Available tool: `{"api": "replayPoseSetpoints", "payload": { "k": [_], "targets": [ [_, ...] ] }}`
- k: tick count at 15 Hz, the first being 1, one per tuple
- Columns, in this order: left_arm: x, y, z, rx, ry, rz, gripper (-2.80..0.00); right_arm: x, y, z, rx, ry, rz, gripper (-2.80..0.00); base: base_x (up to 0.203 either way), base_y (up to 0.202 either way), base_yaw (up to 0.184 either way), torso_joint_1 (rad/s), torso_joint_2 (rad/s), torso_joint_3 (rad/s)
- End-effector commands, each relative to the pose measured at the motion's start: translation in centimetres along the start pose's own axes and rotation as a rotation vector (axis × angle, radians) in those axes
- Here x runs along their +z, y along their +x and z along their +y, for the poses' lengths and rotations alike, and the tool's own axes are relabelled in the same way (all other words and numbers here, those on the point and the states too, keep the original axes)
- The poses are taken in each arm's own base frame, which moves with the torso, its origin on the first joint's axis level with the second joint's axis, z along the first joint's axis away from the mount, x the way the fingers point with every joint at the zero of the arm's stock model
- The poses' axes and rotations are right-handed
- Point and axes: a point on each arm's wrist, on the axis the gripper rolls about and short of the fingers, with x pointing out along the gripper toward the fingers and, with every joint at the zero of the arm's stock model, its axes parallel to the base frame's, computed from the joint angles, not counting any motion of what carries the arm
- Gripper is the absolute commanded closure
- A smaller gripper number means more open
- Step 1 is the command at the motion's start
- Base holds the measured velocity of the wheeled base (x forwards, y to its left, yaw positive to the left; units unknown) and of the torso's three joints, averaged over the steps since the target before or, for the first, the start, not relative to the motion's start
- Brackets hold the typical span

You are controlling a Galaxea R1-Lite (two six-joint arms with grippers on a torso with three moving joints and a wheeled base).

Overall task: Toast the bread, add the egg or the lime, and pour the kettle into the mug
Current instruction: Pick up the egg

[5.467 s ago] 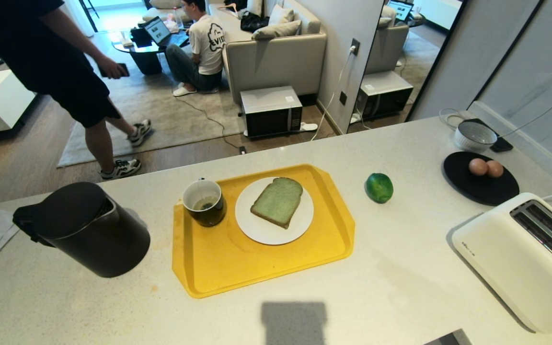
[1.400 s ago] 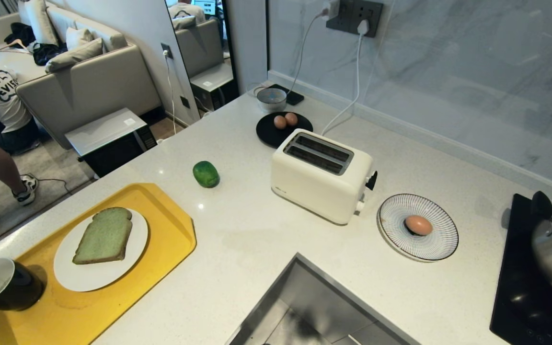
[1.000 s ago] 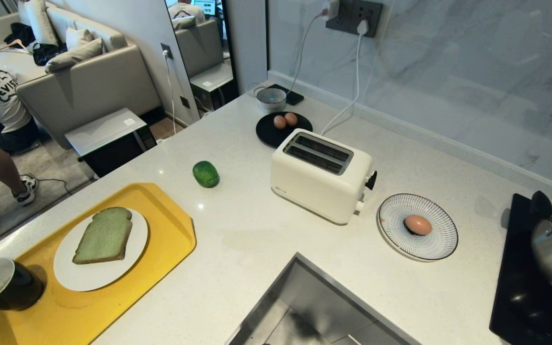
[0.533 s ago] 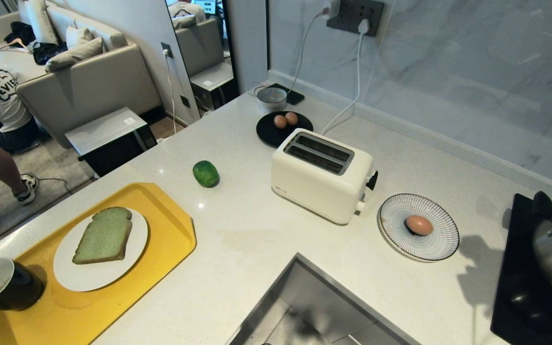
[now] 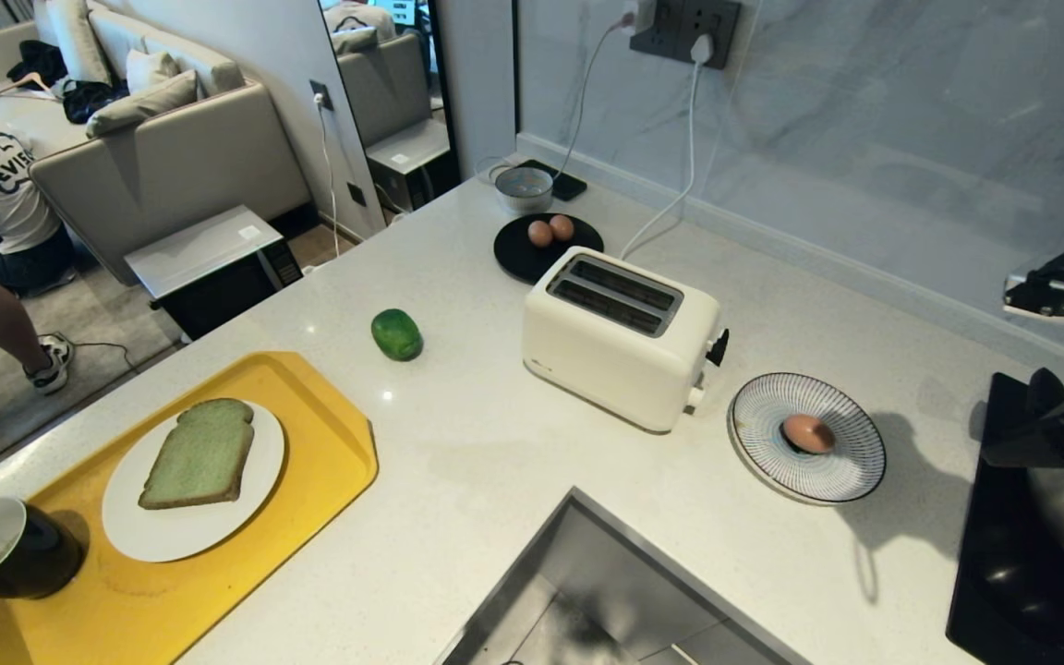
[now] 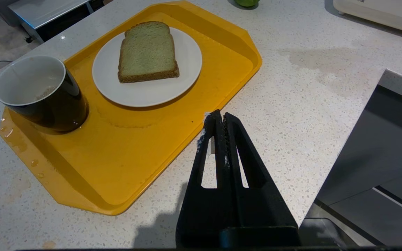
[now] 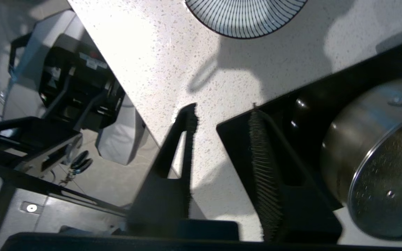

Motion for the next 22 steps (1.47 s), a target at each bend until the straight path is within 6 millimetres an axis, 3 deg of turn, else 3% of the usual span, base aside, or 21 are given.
{"api": "replayPoseSetpoints", "payload": {
  "k": [1,10,15,22],
  "targets": [
    [0.0,0.0,0.0,0.0,0.0,0.0,0.0,1.0,3.0,-0.7,0.013,-0.061,0.059,-2.8,0.0,0.0,0.0,0.0,0.0,0.0],
    [0.0,0.0,0.0,0.0,0.0,0.001,0.0,3.9,11.1,-2.9,0.075,-0.277,0.021,-2.8,0.0,0.0,0.0,0.0,0.0,0.0],
    [0.0,0.0,0.0,0.0,0.0,0.0,0.0,4.0,13.8,-3.5,0.102,-0.392,0.072,-2.8,0.0,0.0,0.0,0.0,0.0,0.0],
    [0.0,0.0,0.0,0.0,0.0,0.0,0.0,4.6,17.5,-3.8,0.135,-0.398,0.122,-2.8,0.0,0.0,0.0,0.0,0.0,0.0]
  ]
}}
